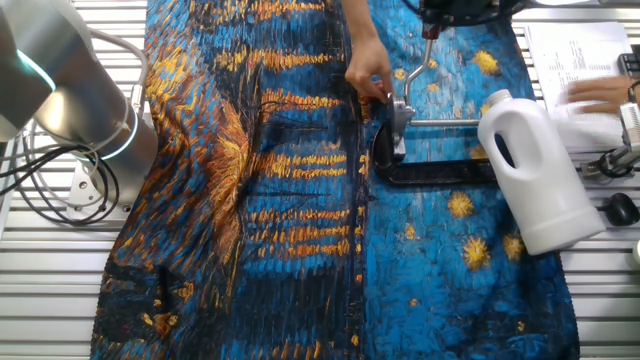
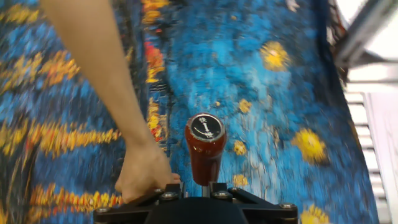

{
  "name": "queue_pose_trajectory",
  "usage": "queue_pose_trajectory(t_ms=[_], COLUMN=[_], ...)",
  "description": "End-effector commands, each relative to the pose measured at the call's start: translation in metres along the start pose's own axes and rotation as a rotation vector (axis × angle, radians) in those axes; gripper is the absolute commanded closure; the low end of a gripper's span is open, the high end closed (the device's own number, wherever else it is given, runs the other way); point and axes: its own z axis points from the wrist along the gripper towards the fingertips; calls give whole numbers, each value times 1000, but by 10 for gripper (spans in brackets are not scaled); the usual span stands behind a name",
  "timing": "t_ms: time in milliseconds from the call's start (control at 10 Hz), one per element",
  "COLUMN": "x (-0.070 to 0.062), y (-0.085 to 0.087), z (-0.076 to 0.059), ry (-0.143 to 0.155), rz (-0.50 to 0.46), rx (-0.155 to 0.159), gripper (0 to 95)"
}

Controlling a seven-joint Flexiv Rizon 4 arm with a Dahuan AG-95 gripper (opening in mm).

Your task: Pull up the lever

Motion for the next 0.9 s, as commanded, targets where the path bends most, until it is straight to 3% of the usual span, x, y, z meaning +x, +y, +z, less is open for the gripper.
queue_pose_trajectory(t_ms=[100, 200, 400, 500, 700, 800, 900], x=[1, 1, 0, 1, 4, 6, 12], y=[-1, -1, -1, 0, 6, 9, 9], z=[-3, -6, -21, -26, -33, -34, -35], ry=[-13, -11, 40, 62, 53, 75, 115], rz=[97, 100, 121, 137, 259, 339, 417], rx=[27, 27, 49, 76, 144, 169, 203], gripper=[950, 950, 950, 950, 950, 950, 950])
